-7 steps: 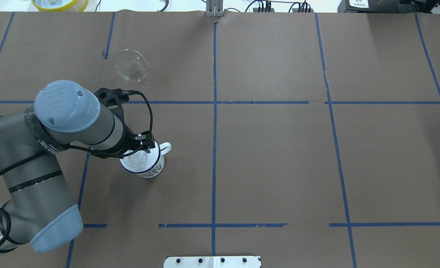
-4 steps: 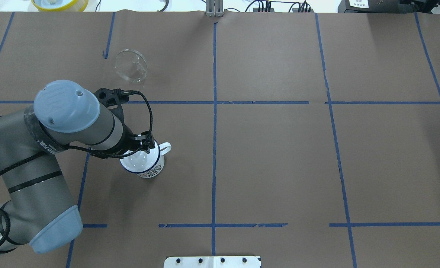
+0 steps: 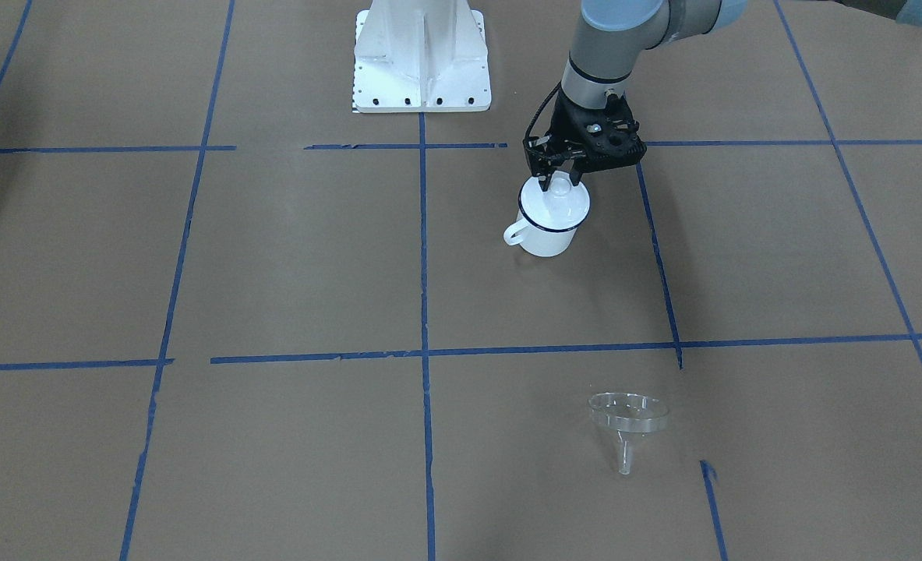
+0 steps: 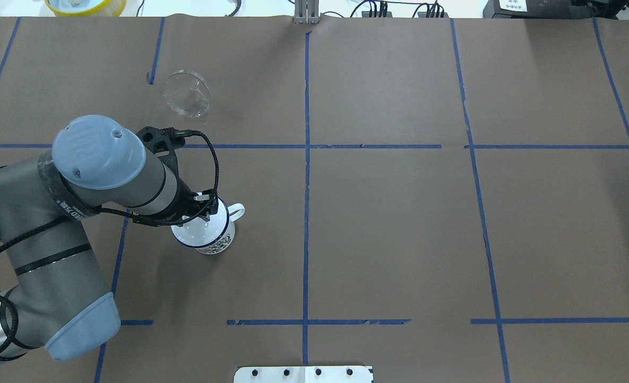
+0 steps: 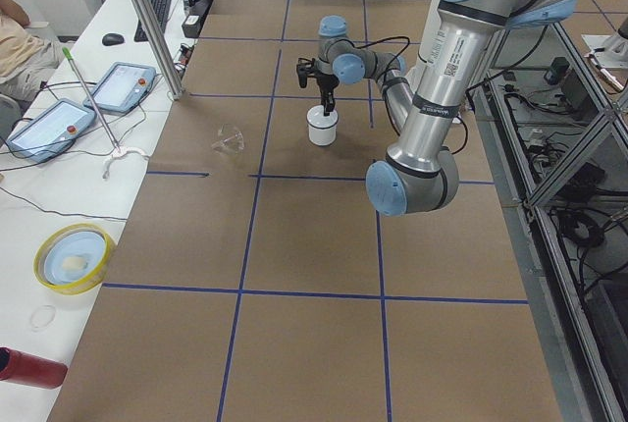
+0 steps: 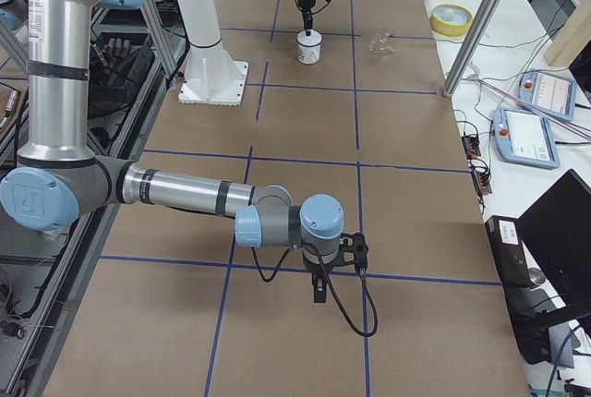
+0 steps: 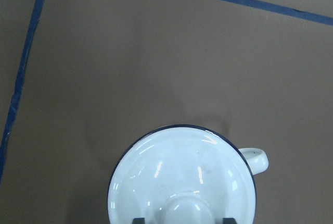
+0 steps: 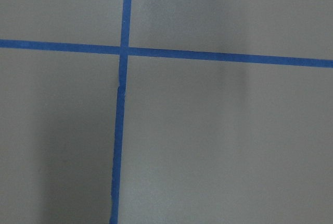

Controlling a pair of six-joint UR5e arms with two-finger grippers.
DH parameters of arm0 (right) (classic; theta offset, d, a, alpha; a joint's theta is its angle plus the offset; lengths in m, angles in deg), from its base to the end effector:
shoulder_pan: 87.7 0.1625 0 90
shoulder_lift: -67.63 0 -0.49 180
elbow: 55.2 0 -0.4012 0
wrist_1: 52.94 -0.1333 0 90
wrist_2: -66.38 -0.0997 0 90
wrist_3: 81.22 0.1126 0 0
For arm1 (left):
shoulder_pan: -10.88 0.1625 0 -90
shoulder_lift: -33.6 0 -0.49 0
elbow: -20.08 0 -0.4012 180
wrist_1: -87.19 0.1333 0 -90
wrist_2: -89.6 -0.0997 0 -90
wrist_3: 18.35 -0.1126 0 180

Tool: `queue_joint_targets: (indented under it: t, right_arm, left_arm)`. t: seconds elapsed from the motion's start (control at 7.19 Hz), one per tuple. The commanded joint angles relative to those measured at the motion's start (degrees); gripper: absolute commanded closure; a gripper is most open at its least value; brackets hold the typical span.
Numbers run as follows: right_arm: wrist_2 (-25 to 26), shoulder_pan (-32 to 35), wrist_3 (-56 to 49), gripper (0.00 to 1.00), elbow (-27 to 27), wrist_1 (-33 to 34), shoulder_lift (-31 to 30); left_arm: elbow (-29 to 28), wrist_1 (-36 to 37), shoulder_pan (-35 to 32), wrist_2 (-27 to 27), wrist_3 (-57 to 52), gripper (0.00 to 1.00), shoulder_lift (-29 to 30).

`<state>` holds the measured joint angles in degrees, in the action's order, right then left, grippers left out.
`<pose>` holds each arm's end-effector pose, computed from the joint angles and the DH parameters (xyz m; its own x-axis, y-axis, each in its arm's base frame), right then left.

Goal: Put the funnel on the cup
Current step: 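Close the left gripper on the white lid's knob, then lift the white lid off the mug and carry it nearer the robot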

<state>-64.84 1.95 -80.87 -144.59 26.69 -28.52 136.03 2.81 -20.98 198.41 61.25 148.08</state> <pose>0.0563 -0.4511 0.7752 0.7519 -0.0400 0.6580 0.0015 0.9983 0.0589 0.4622 -0.4014 0.3045 0.6480 -0.2015 -0.7345 0.1928 0.9763 -0.0978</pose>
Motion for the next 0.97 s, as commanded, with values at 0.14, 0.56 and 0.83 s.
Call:
queue_joint_targets:
  t: [0.14, 0.56, 0.83]
  right_arm:
    - [0.00, 0.00, 0.00, 0.00, 0.00, 0.00, 0.00]
    - [0.00, 0.00, 0.00, 0.00, 0.00, 0.00, 0.00]
    - [0.00, 0.00, 0.00, 0.00, 0.00, 0.00, 0.00]
  left_arm:
    - [2.08, 0.44, -1.27, 0.00, -0.41, 1.00, -0.05]
    - [18.39, 7.65, -6.37, 0.79, -13.29, 1.00, -9.03]
    - [21.53, -7.87, -6.46, 0.79, -19.57, 1.00, -29.40]
